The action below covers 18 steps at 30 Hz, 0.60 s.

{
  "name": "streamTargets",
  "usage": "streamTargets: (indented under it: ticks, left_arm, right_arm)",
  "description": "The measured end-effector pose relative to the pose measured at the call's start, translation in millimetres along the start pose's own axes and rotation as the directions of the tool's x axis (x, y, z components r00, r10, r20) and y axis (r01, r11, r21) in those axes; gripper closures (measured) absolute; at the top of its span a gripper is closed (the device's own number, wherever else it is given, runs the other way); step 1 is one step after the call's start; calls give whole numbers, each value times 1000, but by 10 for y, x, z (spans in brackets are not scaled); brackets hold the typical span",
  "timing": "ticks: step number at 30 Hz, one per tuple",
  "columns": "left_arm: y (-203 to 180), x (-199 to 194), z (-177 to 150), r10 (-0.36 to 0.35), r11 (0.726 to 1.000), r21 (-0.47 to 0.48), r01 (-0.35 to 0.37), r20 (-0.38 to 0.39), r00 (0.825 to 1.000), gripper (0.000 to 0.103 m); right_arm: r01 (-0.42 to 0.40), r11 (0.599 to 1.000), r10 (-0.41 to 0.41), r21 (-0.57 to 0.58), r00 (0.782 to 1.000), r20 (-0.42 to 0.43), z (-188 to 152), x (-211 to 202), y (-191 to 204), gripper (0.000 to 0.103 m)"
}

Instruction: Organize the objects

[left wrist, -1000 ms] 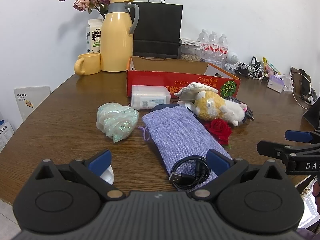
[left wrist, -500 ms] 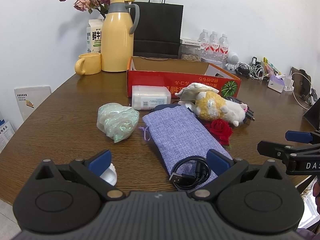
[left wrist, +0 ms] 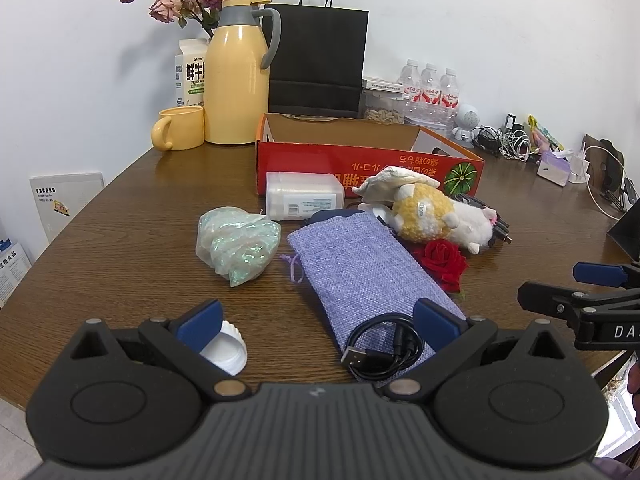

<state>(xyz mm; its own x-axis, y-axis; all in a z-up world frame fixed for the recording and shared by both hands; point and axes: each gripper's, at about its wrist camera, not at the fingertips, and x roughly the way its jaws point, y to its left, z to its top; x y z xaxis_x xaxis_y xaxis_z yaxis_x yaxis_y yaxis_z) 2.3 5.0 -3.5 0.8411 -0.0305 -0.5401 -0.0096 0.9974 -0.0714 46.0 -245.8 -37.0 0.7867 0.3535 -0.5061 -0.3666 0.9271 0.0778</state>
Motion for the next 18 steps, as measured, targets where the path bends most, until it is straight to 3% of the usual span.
streamTargets:
  ticks: [18]
  left_arm:
    - [21,6,-4,11,1000,-4,-11,3,1000,0]
  right_arm:
    - [0,1000,0,-1,1000,-1,-1,0,3,0]
